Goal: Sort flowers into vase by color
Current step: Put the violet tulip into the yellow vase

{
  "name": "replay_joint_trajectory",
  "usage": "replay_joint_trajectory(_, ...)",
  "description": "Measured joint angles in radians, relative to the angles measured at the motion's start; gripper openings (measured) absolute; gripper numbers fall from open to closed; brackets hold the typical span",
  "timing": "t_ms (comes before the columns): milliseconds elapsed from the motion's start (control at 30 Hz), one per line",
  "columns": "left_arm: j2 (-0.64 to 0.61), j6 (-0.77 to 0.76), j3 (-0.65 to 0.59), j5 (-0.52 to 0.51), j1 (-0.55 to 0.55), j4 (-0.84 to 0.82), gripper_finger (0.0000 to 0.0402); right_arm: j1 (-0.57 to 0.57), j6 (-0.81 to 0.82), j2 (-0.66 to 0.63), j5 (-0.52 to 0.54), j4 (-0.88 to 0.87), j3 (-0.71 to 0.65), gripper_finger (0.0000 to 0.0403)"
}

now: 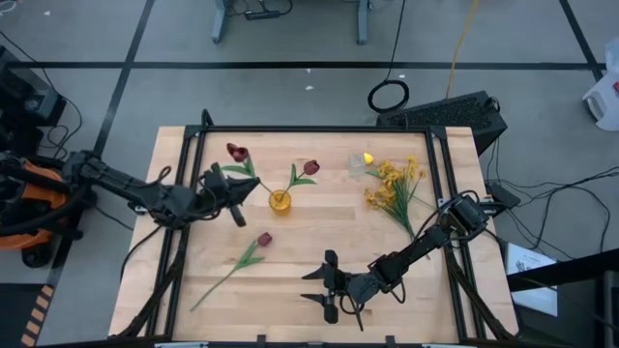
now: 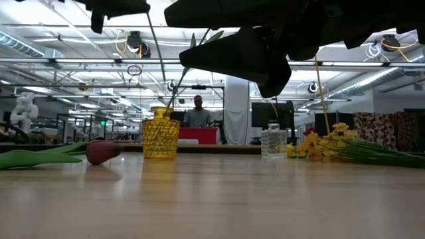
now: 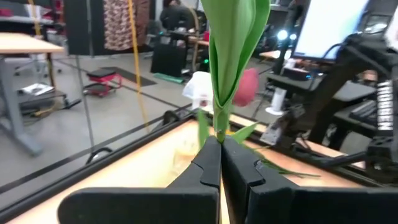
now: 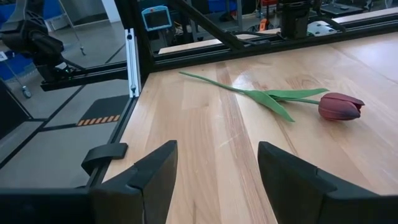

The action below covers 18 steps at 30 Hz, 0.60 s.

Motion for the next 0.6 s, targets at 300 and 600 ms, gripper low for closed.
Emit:
replay_joint_trajectory(300,0.000,-0.043,0.000,0.000,0.075,-0.042,0.0003,0.002,0.000,0.000,0.000,0.000,0.000,0.0215)
replay_joint_trajectory(600,0.000,-0.123,-0.001,0.000,0.121,-0.124,0.0003,0.002,-0.002,0.000,0.000,0.000,0.000,0.0215)
